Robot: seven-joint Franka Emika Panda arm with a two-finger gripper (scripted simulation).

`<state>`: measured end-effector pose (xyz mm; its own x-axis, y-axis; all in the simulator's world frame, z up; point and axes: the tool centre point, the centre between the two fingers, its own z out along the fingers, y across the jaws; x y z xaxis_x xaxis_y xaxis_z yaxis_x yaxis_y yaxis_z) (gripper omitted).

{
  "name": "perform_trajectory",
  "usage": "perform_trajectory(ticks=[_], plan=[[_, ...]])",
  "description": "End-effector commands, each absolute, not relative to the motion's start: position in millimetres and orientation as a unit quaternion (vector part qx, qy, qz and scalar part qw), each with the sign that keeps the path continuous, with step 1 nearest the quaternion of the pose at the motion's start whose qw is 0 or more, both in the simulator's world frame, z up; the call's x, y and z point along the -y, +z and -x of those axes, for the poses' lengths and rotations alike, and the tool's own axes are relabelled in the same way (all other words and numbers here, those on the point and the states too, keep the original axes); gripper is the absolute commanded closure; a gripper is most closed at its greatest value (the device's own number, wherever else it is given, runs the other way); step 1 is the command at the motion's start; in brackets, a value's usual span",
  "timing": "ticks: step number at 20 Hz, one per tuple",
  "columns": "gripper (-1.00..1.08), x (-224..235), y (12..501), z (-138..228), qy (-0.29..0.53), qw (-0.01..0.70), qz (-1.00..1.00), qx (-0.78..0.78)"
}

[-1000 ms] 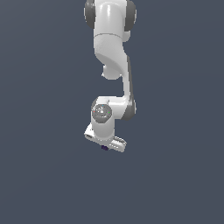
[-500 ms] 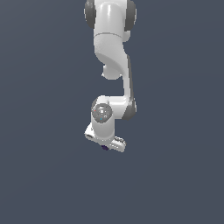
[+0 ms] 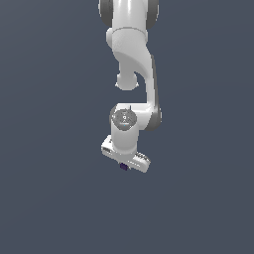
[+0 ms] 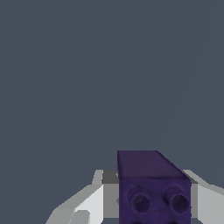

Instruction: Pick up the object and move it to a goal position.

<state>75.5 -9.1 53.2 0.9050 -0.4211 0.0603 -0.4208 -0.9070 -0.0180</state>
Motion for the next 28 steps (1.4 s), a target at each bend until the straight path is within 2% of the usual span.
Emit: perform_trajectory(ticks=[1,28], plan=[[1.08,-2,67,-79,-0.045,0.004,0.973,-0.228],[1.08,-128,238,-120,-0.209,0.014,0.899,-0.384]])
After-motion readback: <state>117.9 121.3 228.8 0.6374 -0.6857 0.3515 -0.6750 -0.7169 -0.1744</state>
